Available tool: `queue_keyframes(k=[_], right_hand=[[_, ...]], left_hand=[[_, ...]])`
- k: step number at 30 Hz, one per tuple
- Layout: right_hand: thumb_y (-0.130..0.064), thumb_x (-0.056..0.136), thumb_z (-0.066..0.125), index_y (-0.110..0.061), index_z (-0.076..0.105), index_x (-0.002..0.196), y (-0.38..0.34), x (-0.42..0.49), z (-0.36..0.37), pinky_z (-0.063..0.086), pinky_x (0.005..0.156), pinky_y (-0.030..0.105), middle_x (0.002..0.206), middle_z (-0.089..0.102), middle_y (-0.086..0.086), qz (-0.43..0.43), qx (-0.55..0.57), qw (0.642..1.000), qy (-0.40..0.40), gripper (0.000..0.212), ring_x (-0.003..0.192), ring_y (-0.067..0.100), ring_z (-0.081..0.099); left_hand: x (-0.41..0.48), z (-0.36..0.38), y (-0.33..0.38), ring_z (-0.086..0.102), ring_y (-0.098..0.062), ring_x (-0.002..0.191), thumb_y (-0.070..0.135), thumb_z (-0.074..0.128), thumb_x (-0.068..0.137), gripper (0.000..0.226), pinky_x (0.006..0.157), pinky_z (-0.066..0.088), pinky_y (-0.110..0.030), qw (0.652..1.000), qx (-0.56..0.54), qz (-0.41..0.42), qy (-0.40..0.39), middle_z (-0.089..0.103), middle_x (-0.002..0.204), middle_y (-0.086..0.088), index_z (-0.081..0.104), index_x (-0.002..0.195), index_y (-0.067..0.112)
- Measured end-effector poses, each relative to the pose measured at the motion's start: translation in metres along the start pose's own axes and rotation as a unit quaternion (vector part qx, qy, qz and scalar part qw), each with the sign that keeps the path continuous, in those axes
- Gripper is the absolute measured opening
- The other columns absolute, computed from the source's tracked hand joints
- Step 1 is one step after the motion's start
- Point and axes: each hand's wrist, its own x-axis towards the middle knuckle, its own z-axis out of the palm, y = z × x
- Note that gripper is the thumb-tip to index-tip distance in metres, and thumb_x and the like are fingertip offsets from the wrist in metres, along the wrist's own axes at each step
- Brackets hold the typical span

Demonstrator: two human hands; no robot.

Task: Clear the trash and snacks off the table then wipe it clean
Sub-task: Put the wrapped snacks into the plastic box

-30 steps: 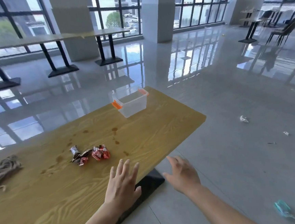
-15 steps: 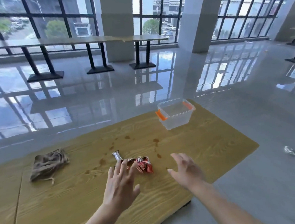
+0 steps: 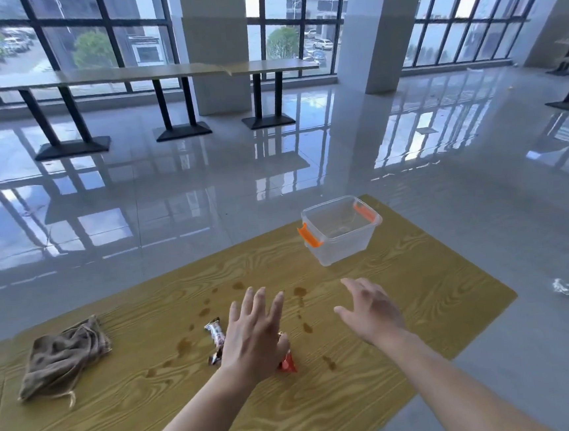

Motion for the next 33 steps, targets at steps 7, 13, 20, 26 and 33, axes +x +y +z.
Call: queue_keyframes(k=[7, 13, 20, 26, 33], right_hand=[[-0.041, 0.091, 0.068, -0.02, 0.046, 0.144, 0.07, 0.103, -0.015, 0.047, 0.098, 0.041, 0.14, 0.054, 0.007, 0.003, 0.027, 1.0, 0.008, 0.061, 0.126, 0.03, 0.05], [-0.035, 0.092, 0.068, -0.019, 0.047, 0.144, 0.129, 0.211, -0.034, 0.049, 0.097, 0.044, 0.14, 0.053, 0.011, -0.001, 0.036, 0.999, -0.006, 0.059, 0.122, 0.034, 0.053], [-0.031, 0.088, 0.072, -0.023, 0.05, 0.134, 0.157, 0.319, -0.034, 0.046, 0.092, 0.042, 0.127, 0.056, 0.013, 0.016, 0.068, 0.997, -0.02, 0.052, 0.114, 0.037, 0.055], [-0.035, 0.088, 0.07, -0.018, 0.046, 0.134, 0.168, 0.363, -0.015, 0.046, 0.095, 0.041, 0.134, 0.052, 0.013, 0.038, 0.066, 0.994, -0.075, 0.054, 0.117, 0.036, 0.054], [-0.017, 0.096, 0.053, -0.024, 0.047, 0.137, 0.178, 0.373, -0.003, 0.049, 0.08, 0.039, 0.124, 0.054, 0.013, 0.047, 0.089, 0.99, -0.099, 0.042, 0.097, 0.032, 0.058]], left_hand=[[0.119, 0.018, 0.044, 0.017, -0.033, 0.146, 0.048, 0.053, 0.09, 0.076, 0.115, 0.024, -0.053, 1.0, 0.016, -0.012, 0.002, 0.025, 0.157, -0.015, 0.018, 0.153, 0.025], [0.216, 0.041, 0.073, 0.022, -0.033, 0.144, 0.047, 0.052, 0.09, 0.073, 0.115, 0.025, -0.049, 0.998, 0.017, -0.065, -0.02, 0.029, 0.154, -0.014, 0.021, 0.152, 0.024], [0.301, 0.064, 0.083, 0.045, -0.027, 0.119, 0.038, 0.055, 0.086, 0.056, 0.091, 0.045, -0.037, 0.982, -0.072, -0.173, -0.029, 0.05, 0.129, -0.009, 0.042, 0.137, 0.018], [0.344, 0.08, 0.07, 0.05, -0.023, 0.102, 0.036, 0.065, 0.081, 0.06, 0.086, 0.043, -0.036, 0.865, -0.326, -0.378, -0.043, 0.05, 0.123, -0.008, 0.047, 0.136, 0.022], [0.353, 0.092, 0.056, 0.069, -0.027, 0.087, 0.01, 0.068, 0.074, 0.055, 0.071, 0.06, -0.044, 0.707, -0.504, -0.496, -0.008, 0.069, 0.108, -0.005, 0.06, 0.127, 0.021]])
